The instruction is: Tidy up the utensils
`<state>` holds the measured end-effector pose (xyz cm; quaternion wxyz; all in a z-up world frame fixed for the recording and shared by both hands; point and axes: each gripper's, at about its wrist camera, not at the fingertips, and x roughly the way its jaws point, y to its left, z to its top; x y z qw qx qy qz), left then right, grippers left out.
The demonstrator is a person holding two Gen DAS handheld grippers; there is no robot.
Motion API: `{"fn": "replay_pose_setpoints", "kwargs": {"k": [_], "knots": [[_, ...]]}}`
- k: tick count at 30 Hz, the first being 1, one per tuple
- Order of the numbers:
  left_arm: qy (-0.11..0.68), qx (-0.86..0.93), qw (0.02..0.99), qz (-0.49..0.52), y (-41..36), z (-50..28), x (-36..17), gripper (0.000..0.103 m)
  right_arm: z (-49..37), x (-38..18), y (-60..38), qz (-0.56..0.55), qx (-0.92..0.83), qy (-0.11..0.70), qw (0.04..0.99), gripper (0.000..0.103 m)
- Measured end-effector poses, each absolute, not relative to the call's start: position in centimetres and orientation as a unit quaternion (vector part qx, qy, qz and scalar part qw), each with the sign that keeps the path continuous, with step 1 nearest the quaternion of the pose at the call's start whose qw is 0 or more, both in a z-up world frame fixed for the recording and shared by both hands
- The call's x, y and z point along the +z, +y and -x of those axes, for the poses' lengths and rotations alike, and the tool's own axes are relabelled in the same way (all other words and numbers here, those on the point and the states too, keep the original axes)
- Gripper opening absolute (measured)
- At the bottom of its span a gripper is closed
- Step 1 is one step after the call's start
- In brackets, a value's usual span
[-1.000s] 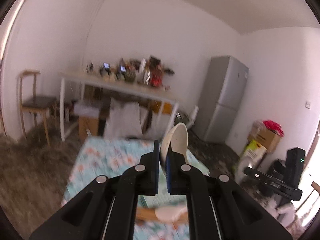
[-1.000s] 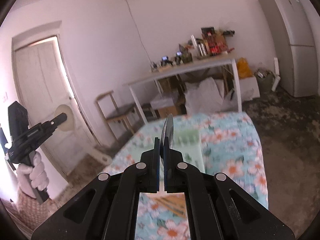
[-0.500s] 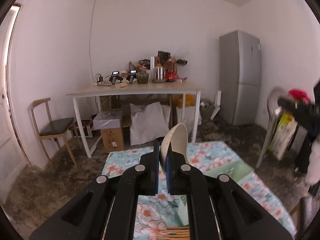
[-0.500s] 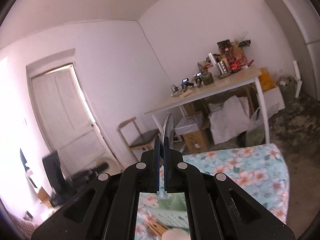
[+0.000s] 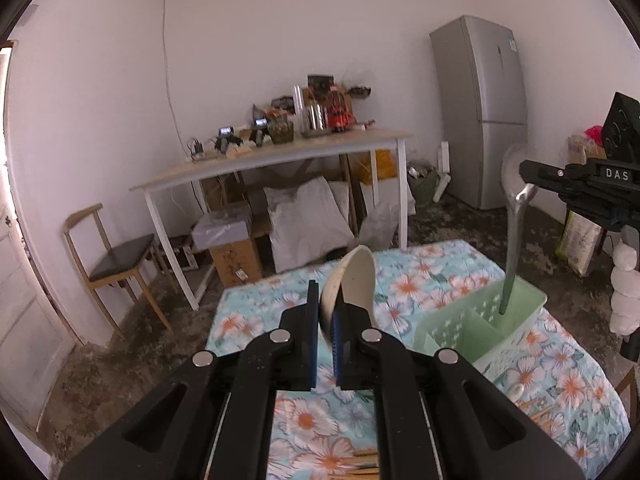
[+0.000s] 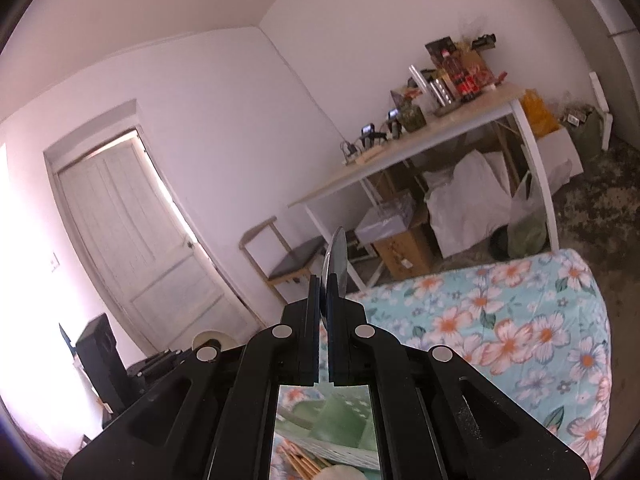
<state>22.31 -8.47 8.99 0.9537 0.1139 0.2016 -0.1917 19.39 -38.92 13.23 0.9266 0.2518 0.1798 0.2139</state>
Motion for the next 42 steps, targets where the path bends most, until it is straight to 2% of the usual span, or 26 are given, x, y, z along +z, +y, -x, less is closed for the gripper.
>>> {"fn": "replay_pose_setpoints", "kwargs": {"k": [5, 9, 10, 11, 12, 14, 17, 20, 26, 29, 34, 42], "knots": [[0.235, -0.206, 0.944, -0.103, -9.2, -23.0, 7.3, 0.007, -19.9, 11.1, -38.3, -0.231, 0.206, 0.21, 0.927, 0.002], [0.263, -0.221, 0.936, -0.076, -9.0, -23.5, 6.3, 0.011, -19.5, 9.6, -37.7, -0.211, 0.202, 0.236, 0.927, 0.01], [0.268, -0.224, 0.934, -0.071, -8.9, -23.4, 6.3, 0.017, -19.2, 9.6, -37.6, -0.208, 0.203, 0.237, 0.927, 0.012], [0.271, -0.226, 0.933, -0.065, -8.8, -23.4, 6.3, 0.025, -18.9, 9.6, -37.5, -0.203, 0.201, 0.236, 0.929, 0.018], [0.271, -0.227, 0.933, -0.061, -8.8, -23.3, 6.3, 0.028, -18.7, 9.6, -37.5, -0.201, 0.198, 0.235, 0.93, 0.026], [0.272, -0.23, 0.933, -0.051, -8.4, -23.1, 6.5, 0.037, -18.1, 9.8, -37.4, -0.195, 0.195, 0.23, 0.933, 0.03], [0.269, -0.228, 0.935, -0.035, -7.9, -22.7, 6.9, 0.046, -17.3, 10.1, -37.4, -0.193, 0.19, 0.226, 0.936, 0.036], [0.265, -0.224, 0.937, -0.02, -7.2, -22.2, 7.3, 0.05, -16.2, 10.6, -37.6, -0.191, 0.183, 0.221, 0.939, 0.04], [0.25, -0.215, 0.944, 0.011, -4.4, -20.1, 8.3, 0.053, -12.8, 11.4, -37.1, -0.178, 0.17, 0.215, 0.945, 0.055], [0.255, -0.208, 0.944, 0.023, -2.6, -18.8, 7.9, 0.054, -10.9, 11.3, -36.2, -0.163, 0.165, 0.219, 0.948, 0.059], [0.295, -0.202, 0.932, 0.052, -0.4, -17.2, 5.2, 0.054, -8.1, 9.7, -34.2, -0.146, 0.158, 0.24, 0.947, 0.059], [0.379, -0.209, 0.896, 0.099, 0.5, -15.9, -1.5, 0.053, -5.7, 5.0, -28.6, -0.053, 0.115, 0.297, 0.947, 0.059]]}}
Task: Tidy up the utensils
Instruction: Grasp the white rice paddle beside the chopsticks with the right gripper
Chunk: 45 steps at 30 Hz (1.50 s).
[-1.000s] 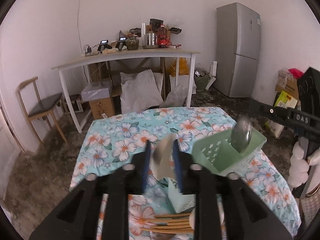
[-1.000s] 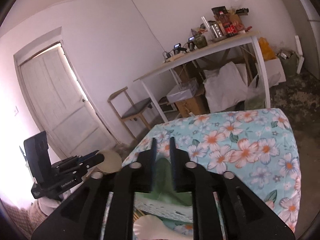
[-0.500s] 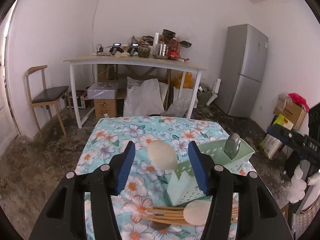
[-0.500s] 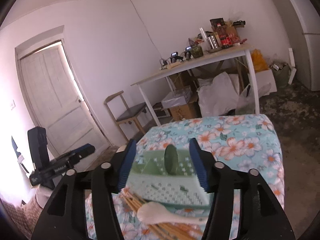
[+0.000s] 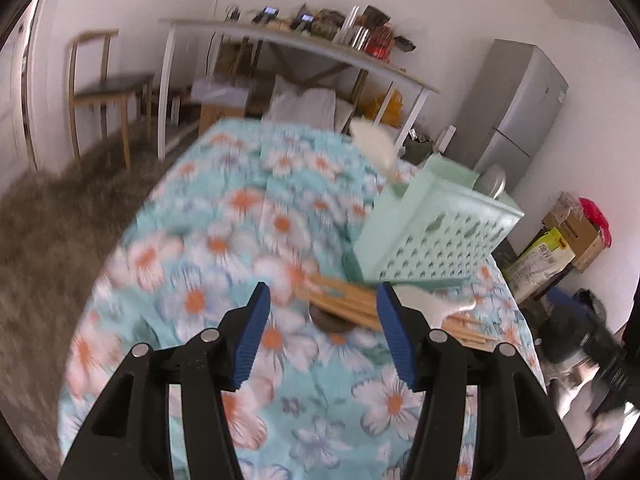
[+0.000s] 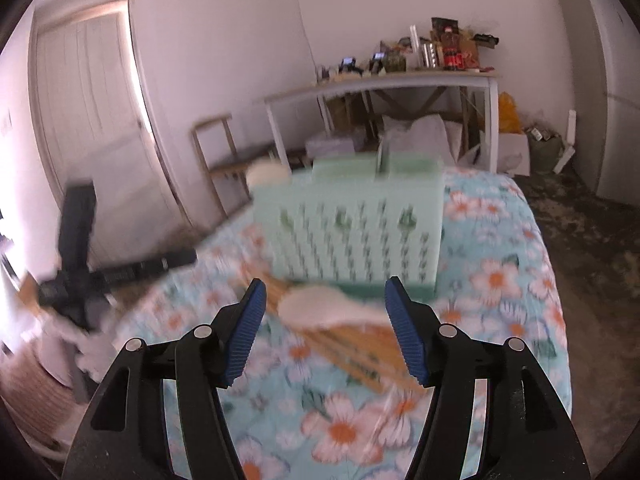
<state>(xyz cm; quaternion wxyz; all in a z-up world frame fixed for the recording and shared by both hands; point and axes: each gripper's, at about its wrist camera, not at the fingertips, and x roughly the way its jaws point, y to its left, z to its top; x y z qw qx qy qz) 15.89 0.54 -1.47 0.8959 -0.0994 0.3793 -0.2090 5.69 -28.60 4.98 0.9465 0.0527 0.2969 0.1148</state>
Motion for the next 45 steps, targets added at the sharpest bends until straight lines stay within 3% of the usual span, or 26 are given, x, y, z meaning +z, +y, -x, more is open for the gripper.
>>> {"fn": "replay_pose_setpoints", "kwargs": {"k": [8, 11, 21, 26, 33, 45], "knots": [[0.435, -0.217, 0.866, 0.122, -0.6, -17.2, -6.0, 0.029, -5.4, -0.5, -25.6, 0.02, 0.065, 0.348, 0.935, 0.059], [0.451, -0.212, 0.855, 0.144, -0.3, -18.0, -7.3, 0.025, -5.6, -1.0, -25.3, 0.034, 0.055, 0.346, 0.936, 0.059], [0.469, -0.241, 0.814, 0.241, 0.3, -20.5, -9.2, 0.023, -6.6, -1.4, -24.8, 0.038, 0.058, 0.345, 0.936, 0.059], [0.476, -0.231, 0.815, 0.237, -0.5, -21.5, -9.8, 0.009, -7.1, -1.7, -24.3, 0.052, 0.059, 0.341, 0.937, 0.059], [0.469, -0.233, 0.819, 0.235, -0.1, -21.2, -10.0, 0.007, -8.0, -1.8, -22.2, 0.131, 0.059, 0.316, 0.938, 0.059], [0.457, -0.234, 0.828, 0.225, 0.1, -20.4, -10.0, 0.007, -8.7, -4.2, -19.0, 0.351, 0.025, 0.288, 0.89, 0.043]]}}
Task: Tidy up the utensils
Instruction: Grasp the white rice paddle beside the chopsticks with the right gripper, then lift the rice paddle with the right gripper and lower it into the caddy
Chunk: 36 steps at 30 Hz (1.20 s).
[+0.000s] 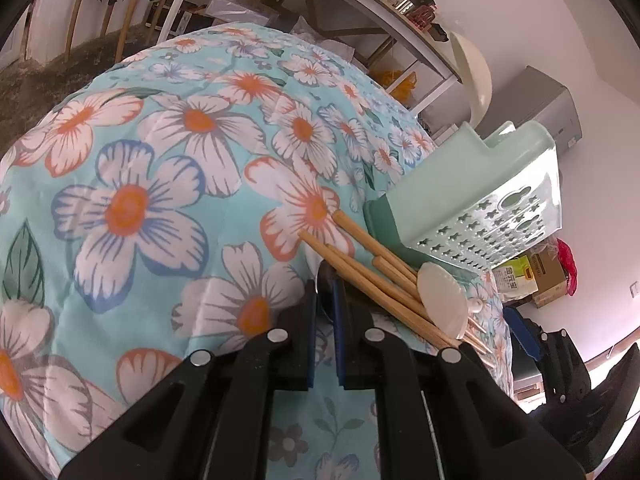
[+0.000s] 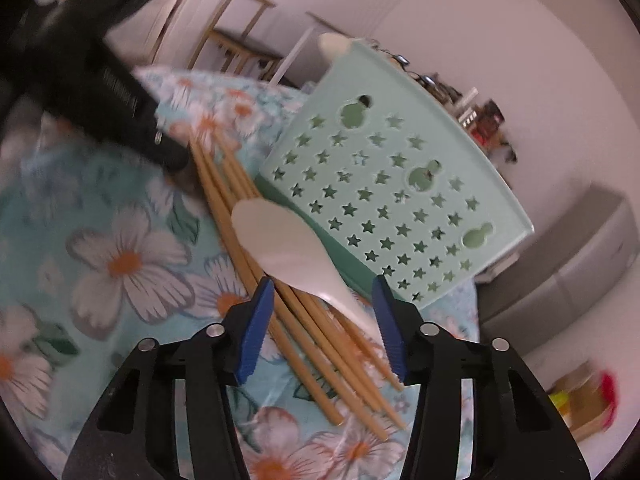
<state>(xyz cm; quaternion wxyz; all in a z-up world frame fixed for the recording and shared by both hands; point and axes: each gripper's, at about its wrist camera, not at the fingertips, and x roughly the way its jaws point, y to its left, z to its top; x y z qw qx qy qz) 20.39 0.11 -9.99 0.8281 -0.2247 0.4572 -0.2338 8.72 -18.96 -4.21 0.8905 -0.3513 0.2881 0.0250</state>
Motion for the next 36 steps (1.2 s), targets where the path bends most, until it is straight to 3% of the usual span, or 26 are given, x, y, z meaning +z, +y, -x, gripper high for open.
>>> {"fn": "replay_pose_setpoints", "kwargs": {"k": [12, 23, 36], "knots": [[0.453, -0.239, 0.828, 0.229, 0.4, -20.1, -10.2, 0.007, -9.2, -5.5, -17.1, 0.446, 0.026, 0.28, 0.85, 0.032], [0.452, -0.239, 0.828, 0.23, 0.5, -20.1, -10.2, 0.007, -11.9, -4.9, -16.1, 0.426, 0.022, 0.266, 0.865, 0.01], [0.403, -0.202, 0.875, 0.179, 1.0, -18.2, -6.3, 0.005, -12.1, -0.9, -18.7, 0.333, -0.003, 0.238, 0.912, 0.003]]}}
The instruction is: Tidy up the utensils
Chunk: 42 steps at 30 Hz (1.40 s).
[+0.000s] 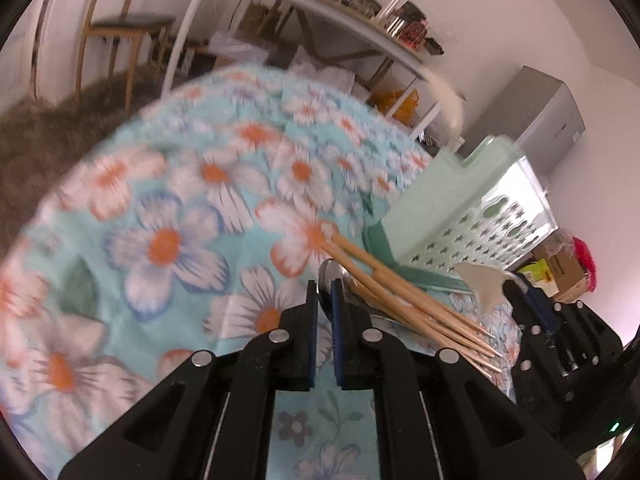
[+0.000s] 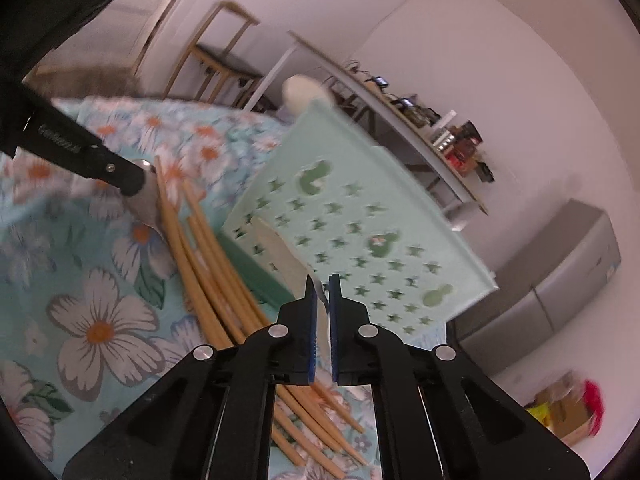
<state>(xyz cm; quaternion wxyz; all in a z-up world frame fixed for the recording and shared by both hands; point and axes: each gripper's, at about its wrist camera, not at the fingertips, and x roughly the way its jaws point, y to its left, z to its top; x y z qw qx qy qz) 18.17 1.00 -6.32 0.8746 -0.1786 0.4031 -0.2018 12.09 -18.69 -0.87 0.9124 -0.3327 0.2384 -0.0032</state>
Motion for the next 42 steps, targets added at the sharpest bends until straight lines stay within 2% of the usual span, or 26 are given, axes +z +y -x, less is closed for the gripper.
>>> {"fn": "replay_pose_setpoints", "kwargs": {"k": [16, 25, 35, 42], "knots": [[0.184, -0.147, 0.971, 0.041, 2.4, -11.0, 7.3, 0.002, -8.3, 7.5, -25.1, 0.135, -0.014, 0.19, 0.972, 0.0], [0.094, -0.176, 0.98, 0.027, 1.8, -9.0, 13.9, 0.002, -6.6, 10.1, -27.2, 0.053, -0.001, 0.157, 0.986, 0.0], [0.088, -0.19, 0.978, -0.017, -3.2, -13.8, 15.0, 0.002, -5.0, 13.1, -30.8, -0.022, 0.026, 0.128, 0.991, 0.0], [0.169, -0.21, 0.963, -0.017, -6.1, -19.3, 11.8, 0.002, -5.5, 14.1, -32.7, -0.054, 0.04, 0.12, 0.991, 0.0]]}}
